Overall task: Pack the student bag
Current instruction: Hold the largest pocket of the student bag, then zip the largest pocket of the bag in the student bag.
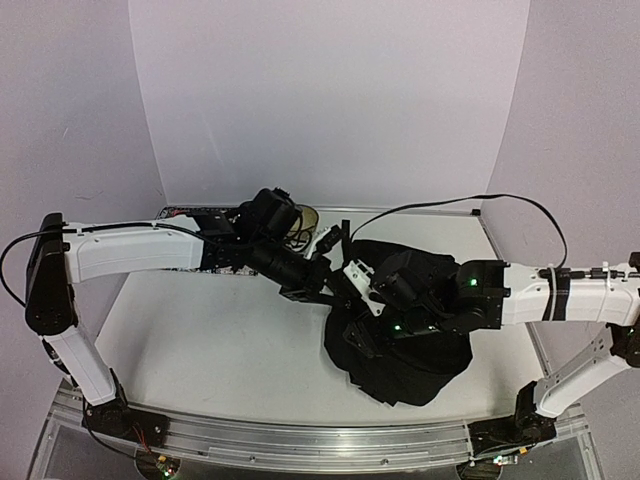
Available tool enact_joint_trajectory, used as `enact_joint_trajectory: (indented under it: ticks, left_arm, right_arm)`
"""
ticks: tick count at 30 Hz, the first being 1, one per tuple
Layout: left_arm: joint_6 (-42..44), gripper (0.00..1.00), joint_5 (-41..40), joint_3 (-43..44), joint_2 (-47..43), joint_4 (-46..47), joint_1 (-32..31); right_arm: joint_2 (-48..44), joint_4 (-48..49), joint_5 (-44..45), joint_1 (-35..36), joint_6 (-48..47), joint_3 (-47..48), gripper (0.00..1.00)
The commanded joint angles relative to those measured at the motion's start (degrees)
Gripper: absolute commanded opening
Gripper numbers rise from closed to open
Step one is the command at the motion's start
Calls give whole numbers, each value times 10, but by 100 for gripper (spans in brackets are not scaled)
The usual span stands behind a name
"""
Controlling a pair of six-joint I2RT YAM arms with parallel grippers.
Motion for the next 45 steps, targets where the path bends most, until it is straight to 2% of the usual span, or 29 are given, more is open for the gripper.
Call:
enact_joint_trajectory:
  ticks: [1, 10, 13, 21, 33, 36, 41, 45]
  left_arm:
    - [6, 0, 5, -17, -22, 59, 3]
    - [22, 0, 15, -154, -17, 59, 0]
    - [32, 0, 31, -187, -25, 59, -13]
    - [35, 0, 35, -183, -51, 65, -18]
    - [8, 0, 83, -188, -71, 116, -19]
    - [0, 0, 92, -191, -77, 131, -18]
    - [2, 0, 70, -203, -83, 132, -15]
    - [17, 0, 40, -206, -66, 119, 11]
  right_arm:
    - [20, -5, -15, 5, -13, 48, 59]
    - [17, -14, 9, 38, 12, 30, 61]
    - [21, -32, 12, 56, 11, 38, 59]
    - [77, -35, 10, 109, 7, 55, 45]
    - [141, -5, 54, 120, -21, 54, 44]
    - [147, -2, 69, 120, -20, 44, 35]
    - [119, -2, 65, 120, -15, 28, 1]
    - [84, -9, 25, 120, -19, 19, 0]
